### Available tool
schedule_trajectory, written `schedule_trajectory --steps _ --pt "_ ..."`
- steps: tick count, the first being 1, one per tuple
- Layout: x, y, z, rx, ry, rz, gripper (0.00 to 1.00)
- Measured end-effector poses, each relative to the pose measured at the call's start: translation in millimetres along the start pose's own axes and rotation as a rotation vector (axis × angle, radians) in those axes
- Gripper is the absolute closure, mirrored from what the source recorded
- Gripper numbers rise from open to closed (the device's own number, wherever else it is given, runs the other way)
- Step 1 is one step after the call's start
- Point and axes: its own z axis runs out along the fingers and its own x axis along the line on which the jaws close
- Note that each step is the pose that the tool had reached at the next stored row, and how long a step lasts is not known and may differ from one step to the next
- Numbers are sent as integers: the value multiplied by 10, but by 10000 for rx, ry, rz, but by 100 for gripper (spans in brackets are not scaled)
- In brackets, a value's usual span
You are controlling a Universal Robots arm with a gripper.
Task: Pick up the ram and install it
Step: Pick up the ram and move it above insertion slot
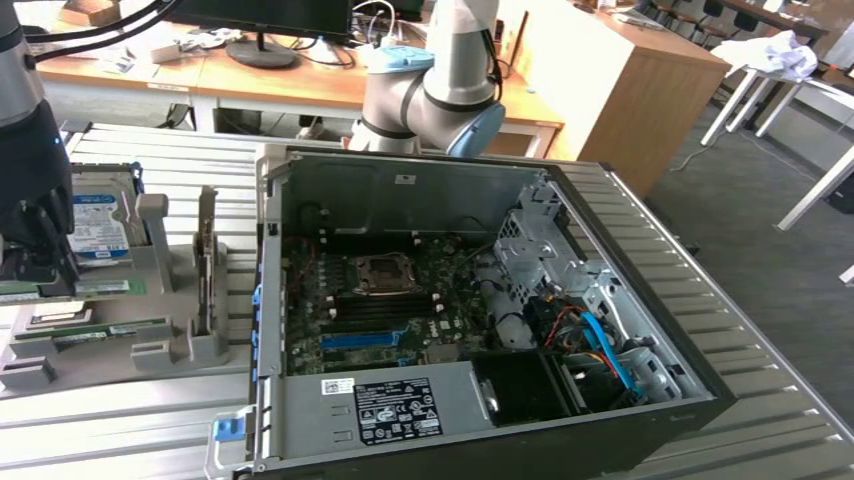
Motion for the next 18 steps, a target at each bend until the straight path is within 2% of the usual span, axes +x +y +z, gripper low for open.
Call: schedule_trajectory --steps 18 --pt "-4 1 -133 0 -1 0 87"
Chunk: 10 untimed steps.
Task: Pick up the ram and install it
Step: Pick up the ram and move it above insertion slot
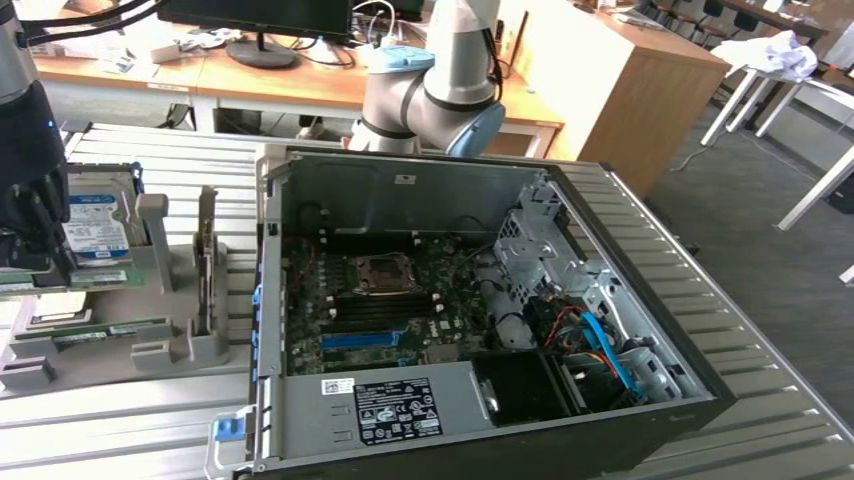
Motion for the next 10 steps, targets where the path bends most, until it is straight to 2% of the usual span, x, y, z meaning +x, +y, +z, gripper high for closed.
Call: schedule_trajectory --steps 10 --pt "-3 0 -85 -1 0 0 87"
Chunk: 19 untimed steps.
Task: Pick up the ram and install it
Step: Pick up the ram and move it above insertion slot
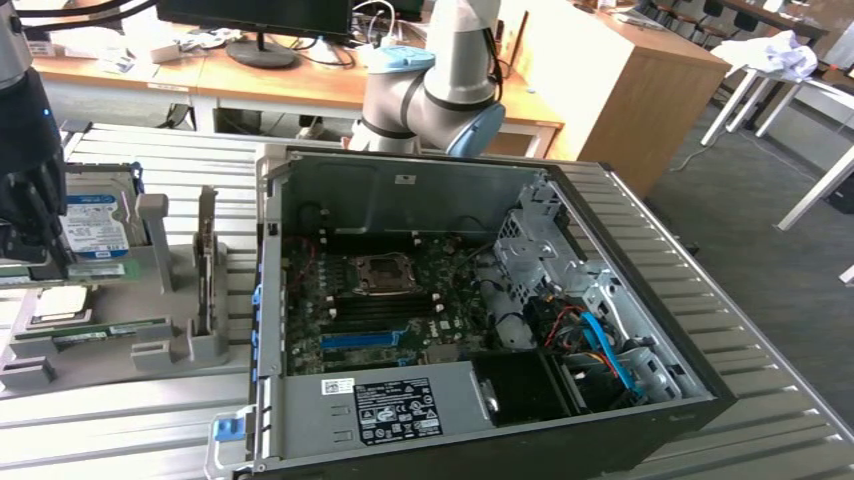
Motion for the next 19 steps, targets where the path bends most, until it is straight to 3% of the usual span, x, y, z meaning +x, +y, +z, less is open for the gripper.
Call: schedule_trajectory --steps 19 --pt "-4 1 -158 0 0 0 87"
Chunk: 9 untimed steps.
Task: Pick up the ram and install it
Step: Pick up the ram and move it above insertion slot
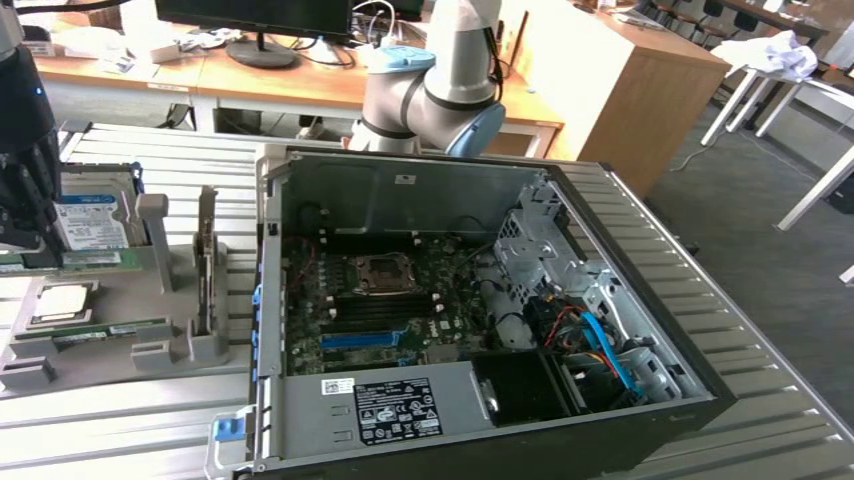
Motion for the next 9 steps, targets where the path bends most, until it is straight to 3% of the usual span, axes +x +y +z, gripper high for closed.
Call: schedule_trajectory --steps 9 --pt "-2 0 -71 0 0 1 87"
